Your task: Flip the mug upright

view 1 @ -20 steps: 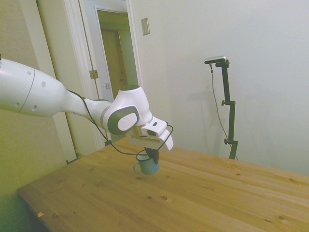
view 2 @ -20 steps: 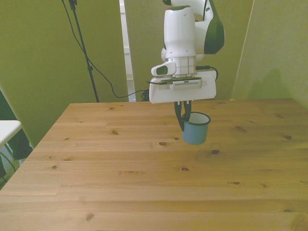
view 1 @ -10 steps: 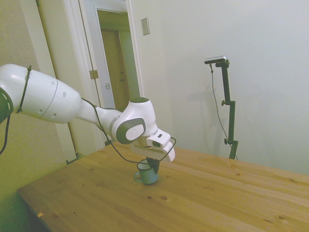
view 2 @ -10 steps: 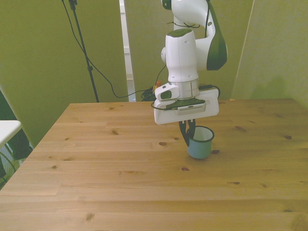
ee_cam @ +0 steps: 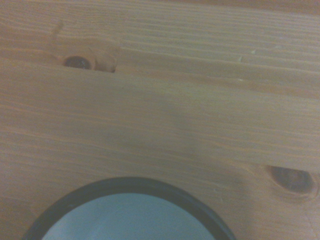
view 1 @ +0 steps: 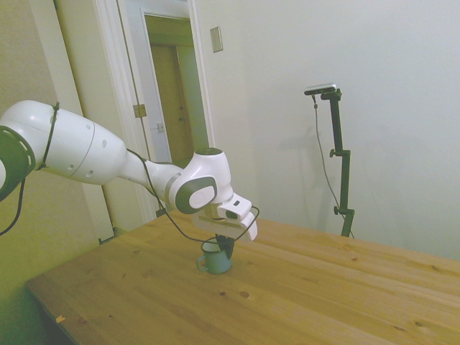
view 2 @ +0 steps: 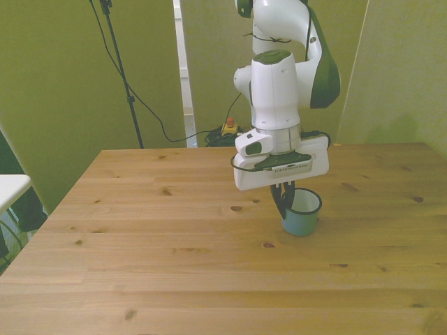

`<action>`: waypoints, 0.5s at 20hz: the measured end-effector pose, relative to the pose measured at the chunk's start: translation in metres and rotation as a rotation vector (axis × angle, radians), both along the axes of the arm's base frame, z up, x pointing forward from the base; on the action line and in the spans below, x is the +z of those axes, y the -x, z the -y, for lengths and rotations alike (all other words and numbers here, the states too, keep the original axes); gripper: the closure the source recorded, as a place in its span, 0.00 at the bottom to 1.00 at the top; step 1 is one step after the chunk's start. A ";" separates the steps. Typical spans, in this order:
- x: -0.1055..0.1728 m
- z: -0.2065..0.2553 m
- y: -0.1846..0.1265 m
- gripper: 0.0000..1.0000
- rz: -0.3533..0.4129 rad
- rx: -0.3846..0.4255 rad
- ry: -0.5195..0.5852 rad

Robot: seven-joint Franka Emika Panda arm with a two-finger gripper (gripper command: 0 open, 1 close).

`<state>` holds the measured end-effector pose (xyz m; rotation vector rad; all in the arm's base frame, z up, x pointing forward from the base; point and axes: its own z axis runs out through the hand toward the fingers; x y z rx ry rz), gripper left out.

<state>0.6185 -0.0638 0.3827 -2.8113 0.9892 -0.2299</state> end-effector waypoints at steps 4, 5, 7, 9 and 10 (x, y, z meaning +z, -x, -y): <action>0.002 -0.001 -0.001 0.00 0.004 0.002 0.000; 0.002 -0.001 -0.001 0.00 0.004 0.002 0.000; 0.002 -0.001 -0.001 0.00 0.004 0.002 0.000; 0.003 -0.001 -0.001 0.00 0.006 0.002 0.000; 0.004 -0.001 -0.001 0.00 0.008 0.002 0.000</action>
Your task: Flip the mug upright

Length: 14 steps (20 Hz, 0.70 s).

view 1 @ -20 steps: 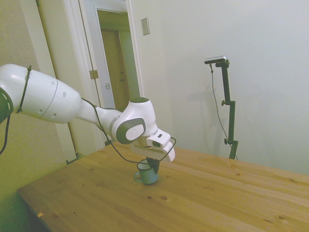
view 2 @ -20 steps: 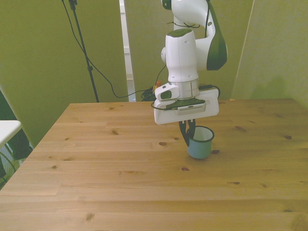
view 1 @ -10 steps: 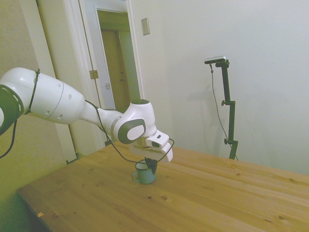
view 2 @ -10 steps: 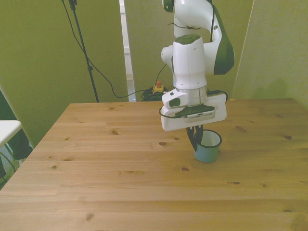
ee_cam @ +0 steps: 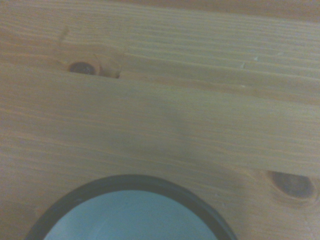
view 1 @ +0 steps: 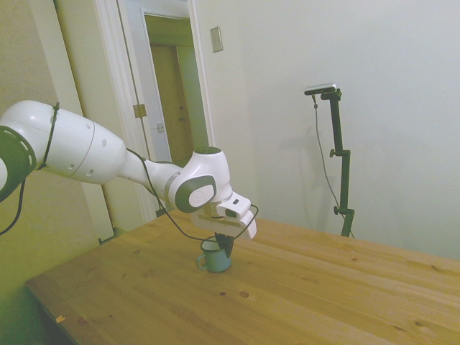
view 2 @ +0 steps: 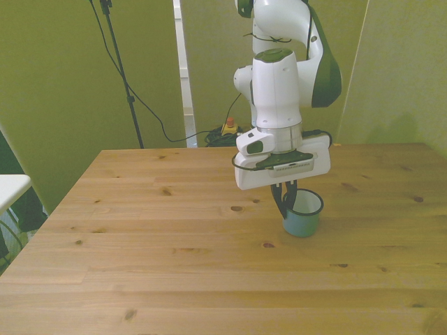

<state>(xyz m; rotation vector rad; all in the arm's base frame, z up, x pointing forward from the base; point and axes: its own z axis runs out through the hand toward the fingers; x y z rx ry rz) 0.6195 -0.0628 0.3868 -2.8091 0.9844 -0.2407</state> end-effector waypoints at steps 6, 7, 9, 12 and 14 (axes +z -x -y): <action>0.017 0.004 0.002 0.00 0.032 0.003 -0.011; 0.024 0.007 0.003 0.00 0.045 0.000 -0.017; 0.041 0.017 0.007 0.00 0.072 -0.008 -0.022; 0.066 0.031 0.022 0.00 0.110 -0.032 -0.008; 0.080 0.036 0.037 0.00 0.123 -0.061 0.041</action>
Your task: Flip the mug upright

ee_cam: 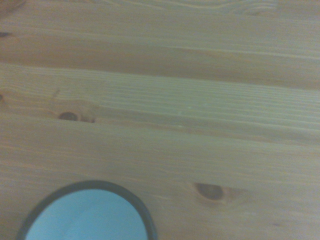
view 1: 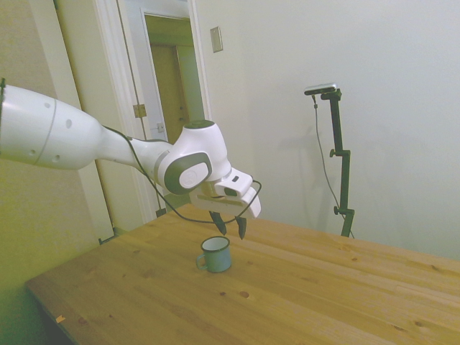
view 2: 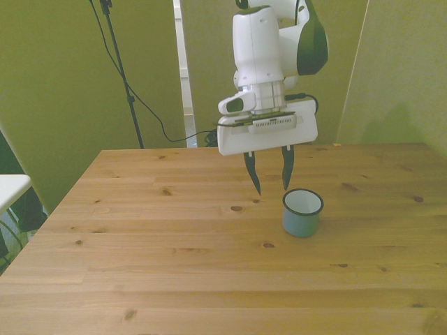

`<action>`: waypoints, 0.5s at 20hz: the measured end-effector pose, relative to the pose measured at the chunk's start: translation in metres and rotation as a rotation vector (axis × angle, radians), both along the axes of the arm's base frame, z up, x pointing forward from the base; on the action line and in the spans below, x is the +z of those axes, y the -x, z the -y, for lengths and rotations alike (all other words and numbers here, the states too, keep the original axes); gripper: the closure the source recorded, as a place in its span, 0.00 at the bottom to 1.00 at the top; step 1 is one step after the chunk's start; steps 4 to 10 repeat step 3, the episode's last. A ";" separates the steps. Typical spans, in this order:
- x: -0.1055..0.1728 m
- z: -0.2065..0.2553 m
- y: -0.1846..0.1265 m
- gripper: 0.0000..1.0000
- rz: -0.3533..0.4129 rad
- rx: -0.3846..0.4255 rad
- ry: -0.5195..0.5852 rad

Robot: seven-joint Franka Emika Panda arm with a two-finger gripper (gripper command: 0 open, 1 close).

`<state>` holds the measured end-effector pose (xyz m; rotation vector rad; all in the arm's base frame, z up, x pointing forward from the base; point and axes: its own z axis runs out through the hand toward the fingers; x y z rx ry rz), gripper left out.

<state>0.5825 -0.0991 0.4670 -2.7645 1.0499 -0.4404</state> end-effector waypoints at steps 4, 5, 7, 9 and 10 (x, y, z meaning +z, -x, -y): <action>0.015 -0.006 0.023 0.00 0.010 -0.051 0.068; 0.015 -0.006 0.023 0.00 0.010 -0.051 0.068; 0.015 -0.006 0.023 0.00 0.010 -0.051 0.068; 0.015 -0.006 0.023 0.00 0.010 -0.051 0.068; 0.015 -0.006 0.023 0.00 0.010 -0.051 0.068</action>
